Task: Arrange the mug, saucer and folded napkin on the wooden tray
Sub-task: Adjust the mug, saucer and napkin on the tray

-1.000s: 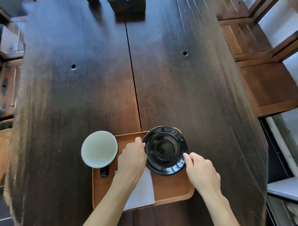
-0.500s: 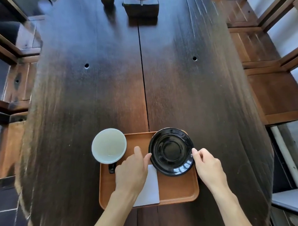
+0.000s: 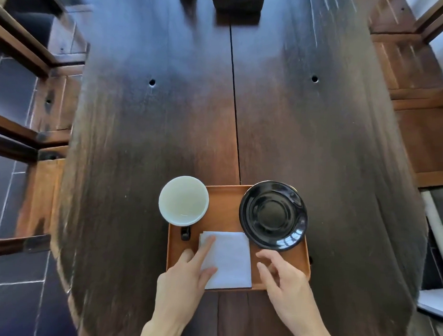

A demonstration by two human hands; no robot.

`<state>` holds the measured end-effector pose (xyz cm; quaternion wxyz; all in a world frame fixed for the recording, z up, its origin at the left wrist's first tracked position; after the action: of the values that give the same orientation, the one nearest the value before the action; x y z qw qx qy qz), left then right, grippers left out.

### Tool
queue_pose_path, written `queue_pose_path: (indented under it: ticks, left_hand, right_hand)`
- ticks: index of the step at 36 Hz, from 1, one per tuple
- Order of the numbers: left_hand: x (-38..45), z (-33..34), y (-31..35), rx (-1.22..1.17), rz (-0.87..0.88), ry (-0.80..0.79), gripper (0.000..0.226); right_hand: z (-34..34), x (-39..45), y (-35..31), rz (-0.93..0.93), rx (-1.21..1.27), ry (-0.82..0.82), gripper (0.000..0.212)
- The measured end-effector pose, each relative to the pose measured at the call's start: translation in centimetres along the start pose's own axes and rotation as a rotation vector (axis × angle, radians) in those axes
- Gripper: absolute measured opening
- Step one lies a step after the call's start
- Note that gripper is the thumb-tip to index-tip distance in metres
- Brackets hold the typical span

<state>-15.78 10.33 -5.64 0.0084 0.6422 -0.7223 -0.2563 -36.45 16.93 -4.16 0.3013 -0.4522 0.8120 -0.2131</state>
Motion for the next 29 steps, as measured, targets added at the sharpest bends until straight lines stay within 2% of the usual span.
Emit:
queue_pose_path:
  ticks: [3,4,7,17,22,25,29]
  left_hand:
    - [0.3,0.3,-0.6,0.017,-0.005,-0.012,0.066]
    - [0.3,0.5,-0.7,0.027,0.004,-0.01,0.068]
    - [0.5,0.9,-1.0,0.054,0.026,-0.009,0.069]
    - [0.7,0.4,-1.5,-0.141,-0.127,0.024,0.062]
    - [-0.3,0.2,-2.0,-0.289,-0.21,0.112,0.038]
    - [-1.0,0.1,-1.6,-0.256,-0.158,0.224,0.042]
    - [-1.3,1.1,-0.8,-0.116,0.017,0.248,0.052]
  right_hand:
    - [1.4,0.4,-1.0,-0.142,-0.169,-0.197,0.058]
    - [1.7,0.5,-1.3,-0.18,-0.261,-0.241,0.063]
    - [2.3,1.3,-1.8,-0.216,-0.372,-0.229,0.072]
    - [2.7,2.1,-0.7,-0.169,-0.393,-0.223,0.075]
    - [2.2,1.5,0.5,-0.148,-0.242,-0.174,0.069]
    - [2.2,0.9,0.8,-0.162,-0.176,-0.134,0.064]
    - [3.1,0.1,0.0,-0.202,-0.242,-0.117,0.063]
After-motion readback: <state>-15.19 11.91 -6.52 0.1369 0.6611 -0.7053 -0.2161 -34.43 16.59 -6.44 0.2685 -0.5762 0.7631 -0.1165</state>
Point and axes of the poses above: each hand's wrist, its own x-axis towards the middle knuckle, its own z-axis out of the palm, y = z × x, the point moved 1 cm from there along x, towards the middle knuckle, and after that the axes turned 15 degrees about y, right-handed, at the moved point
